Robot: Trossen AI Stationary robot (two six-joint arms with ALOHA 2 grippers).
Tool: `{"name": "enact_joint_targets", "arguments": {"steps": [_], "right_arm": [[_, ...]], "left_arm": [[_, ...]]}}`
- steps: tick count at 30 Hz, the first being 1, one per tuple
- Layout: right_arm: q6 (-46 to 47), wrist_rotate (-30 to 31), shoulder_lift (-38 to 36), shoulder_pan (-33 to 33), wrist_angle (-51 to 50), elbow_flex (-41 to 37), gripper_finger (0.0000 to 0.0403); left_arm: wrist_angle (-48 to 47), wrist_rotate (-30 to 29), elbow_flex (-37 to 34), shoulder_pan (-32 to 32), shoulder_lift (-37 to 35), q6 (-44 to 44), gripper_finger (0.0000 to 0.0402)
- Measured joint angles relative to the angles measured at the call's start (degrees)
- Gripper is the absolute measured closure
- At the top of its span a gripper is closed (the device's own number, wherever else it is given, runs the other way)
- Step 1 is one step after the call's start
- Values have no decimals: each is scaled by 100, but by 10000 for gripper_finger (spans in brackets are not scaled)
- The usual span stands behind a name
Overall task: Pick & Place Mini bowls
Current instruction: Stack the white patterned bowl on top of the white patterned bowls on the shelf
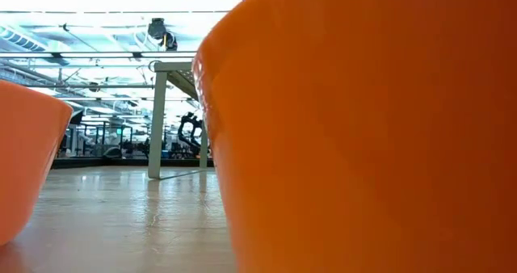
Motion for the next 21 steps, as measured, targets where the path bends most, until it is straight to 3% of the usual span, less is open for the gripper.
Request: {"name": "enact_joint_targets", "arguments": {"steps": [3, 8, 13, 21], "right_arm": [[-568, 325, 296, -160, 846, 0, 216], [-982, -70, 842, -466, 2058, 0, 192], [-1688, -13, 1411, -906, 3342, 0, 171], [-2702, 248, 1776, -1344, 4722, 0, 175]], "left_arm": [[47, 0, 0, 145, -9, 41, 391], [156, 157, 0, 372, -4, 123, 390], [231, 751, 0, 489, -4, 209, 391], [504, 948, 0, 524, -7, 793, 389]]}}
